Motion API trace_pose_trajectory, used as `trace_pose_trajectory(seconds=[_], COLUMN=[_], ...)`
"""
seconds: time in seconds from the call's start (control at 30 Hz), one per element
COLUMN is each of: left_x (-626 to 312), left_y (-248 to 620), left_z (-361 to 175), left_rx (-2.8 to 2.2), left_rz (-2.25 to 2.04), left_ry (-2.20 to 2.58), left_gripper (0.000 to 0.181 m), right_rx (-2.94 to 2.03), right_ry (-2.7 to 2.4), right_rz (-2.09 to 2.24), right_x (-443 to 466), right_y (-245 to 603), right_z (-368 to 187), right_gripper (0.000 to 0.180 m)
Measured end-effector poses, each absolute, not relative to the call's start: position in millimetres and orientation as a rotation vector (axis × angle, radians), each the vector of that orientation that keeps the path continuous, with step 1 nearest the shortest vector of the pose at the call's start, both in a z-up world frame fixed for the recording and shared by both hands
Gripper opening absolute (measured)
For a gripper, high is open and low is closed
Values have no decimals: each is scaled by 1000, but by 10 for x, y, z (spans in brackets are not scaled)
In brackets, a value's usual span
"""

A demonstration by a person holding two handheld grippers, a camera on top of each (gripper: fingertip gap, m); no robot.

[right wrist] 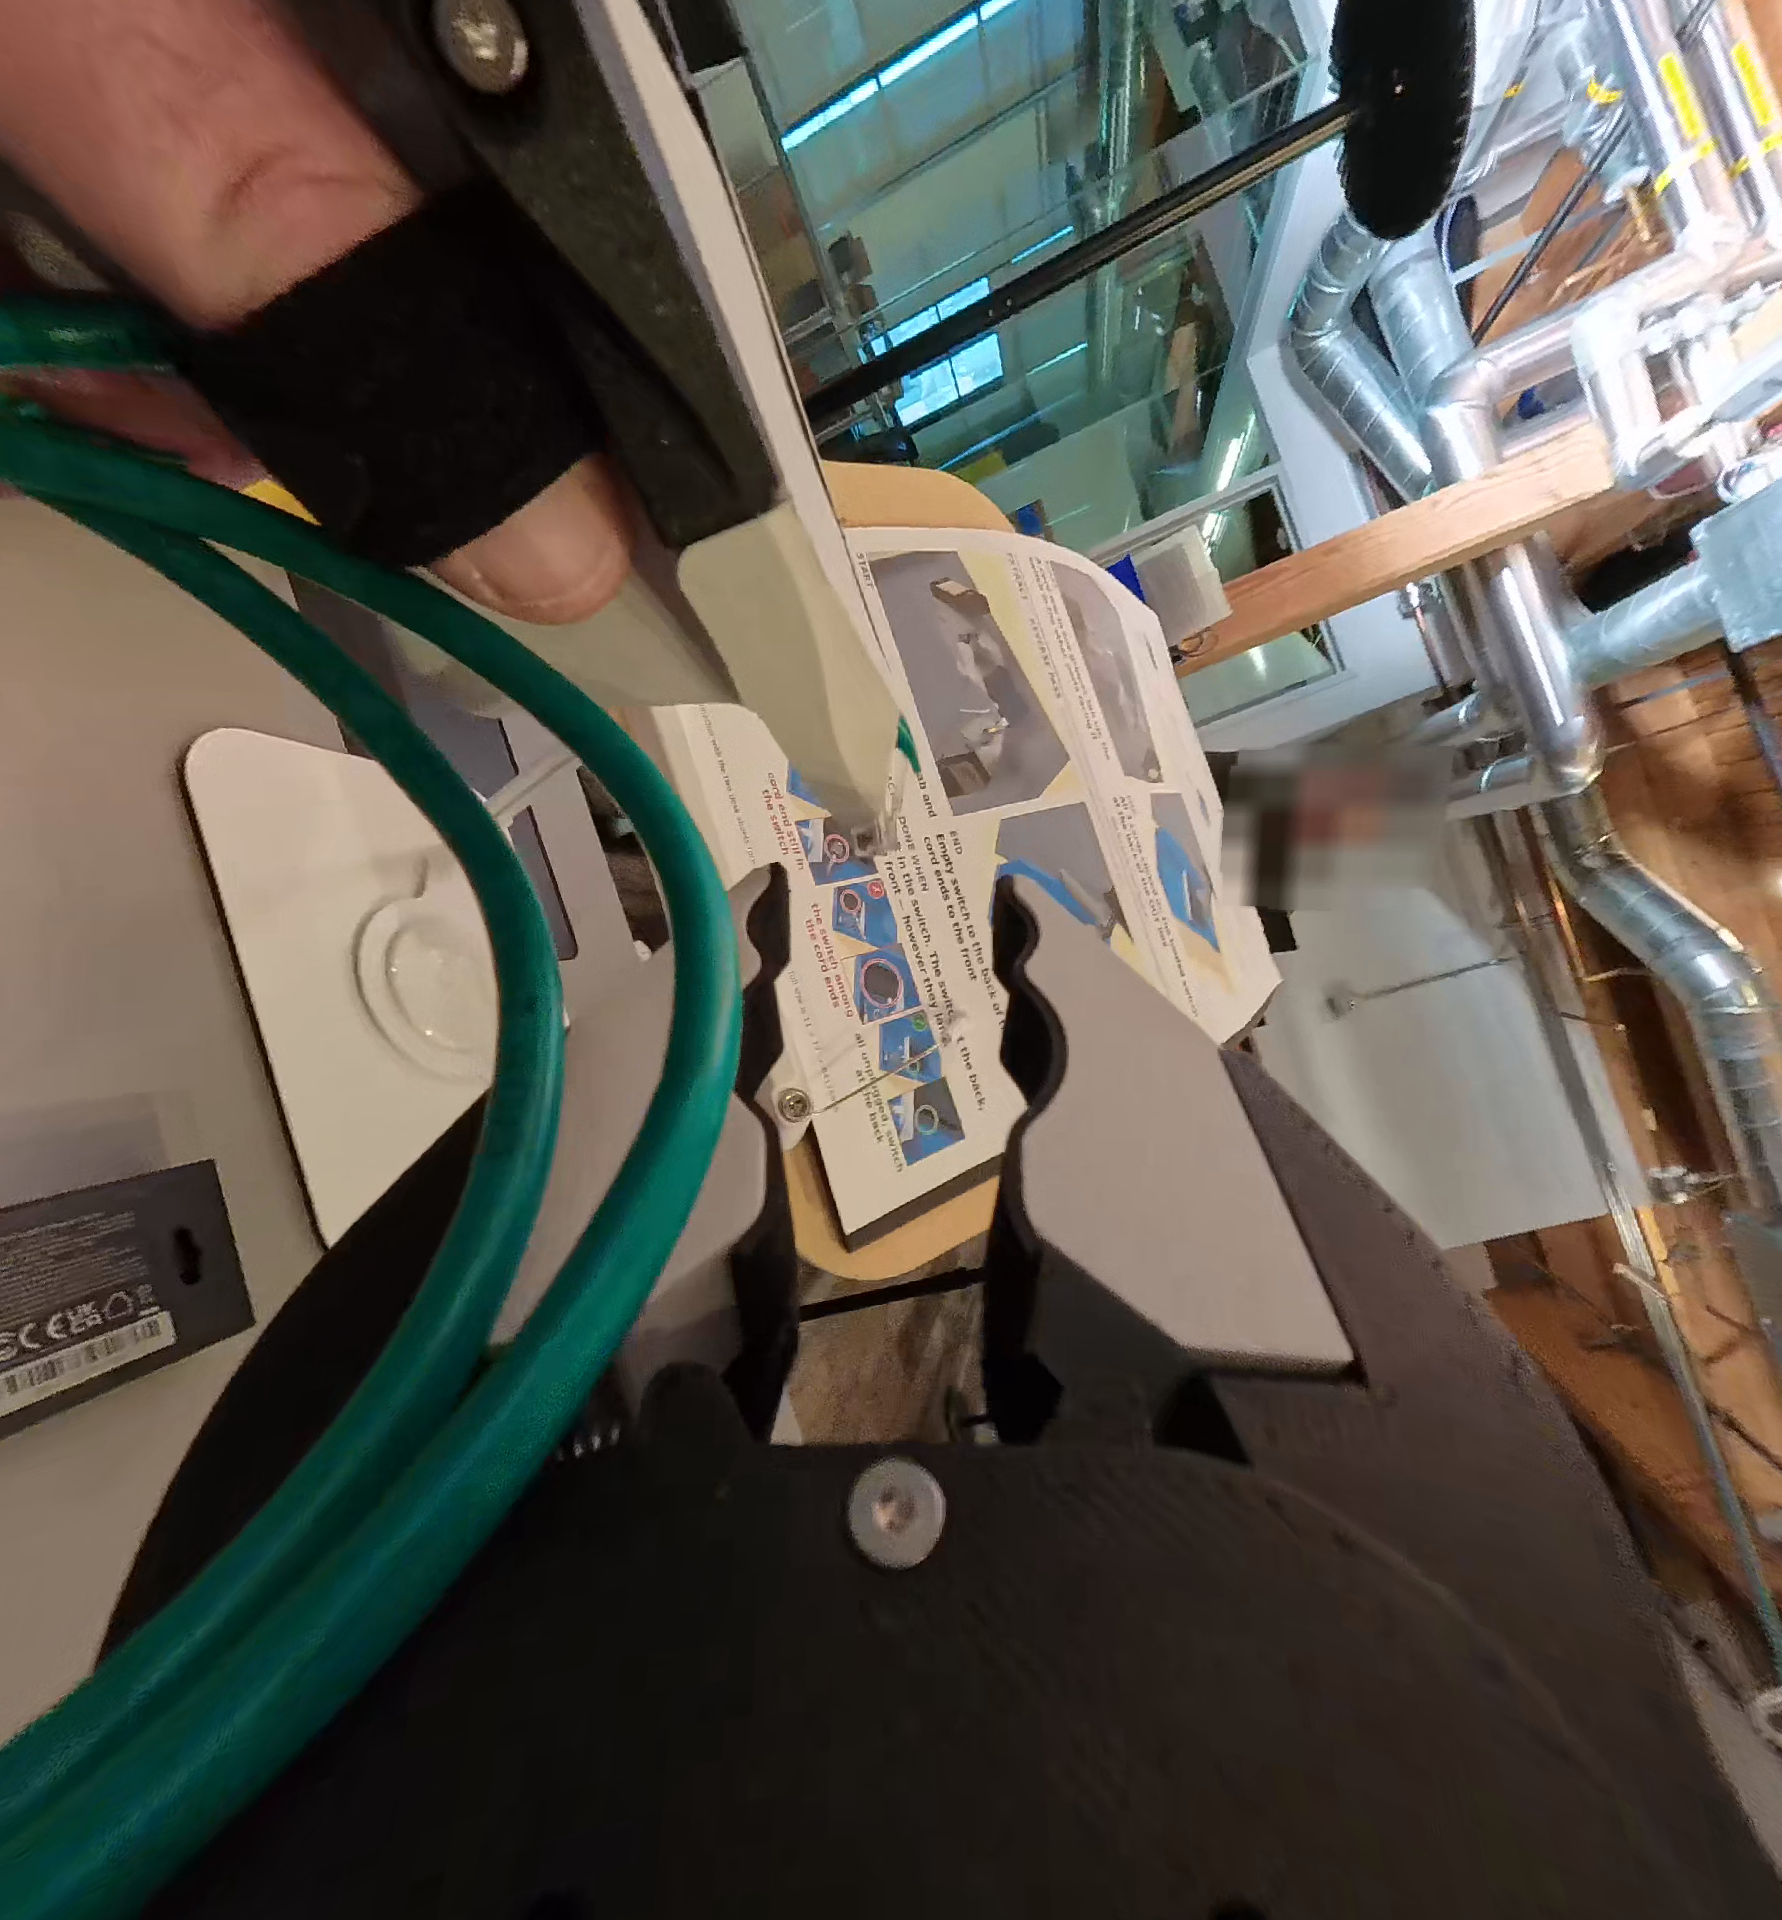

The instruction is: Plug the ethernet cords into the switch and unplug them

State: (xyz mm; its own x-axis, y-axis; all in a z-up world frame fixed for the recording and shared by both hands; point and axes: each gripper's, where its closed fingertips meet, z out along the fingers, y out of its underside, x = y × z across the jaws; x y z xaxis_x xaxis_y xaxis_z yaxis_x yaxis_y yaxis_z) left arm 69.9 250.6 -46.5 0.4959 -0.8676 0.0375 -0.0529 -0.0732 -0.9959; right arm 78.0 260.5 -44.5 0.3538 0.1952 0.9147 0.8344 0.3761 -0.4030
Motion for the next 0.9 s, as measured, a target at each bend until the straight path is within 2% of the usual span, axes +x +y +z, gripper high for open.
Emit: trace_pose_trajectory(seconds=[0.1,0.23,0.9], left_x=[765,837,825], left_y=[2427,2327,2383], left_z=[-525,-563,-410], left_rx=[-1529,-1542,-1452], left_rz=[-865,-879,-950], left_ry=[915,977,818], left_gripper=[13,13,24], right_rx=[-1083,-1050,-1225], right_ry=[-1211,-1244,-971], right_rz=[-591,-637,-340], right_x=[707,687,614], right_y=[2563,2548,2599], right_z=[-460,-496,-416], right_gripper=[35,15,10])
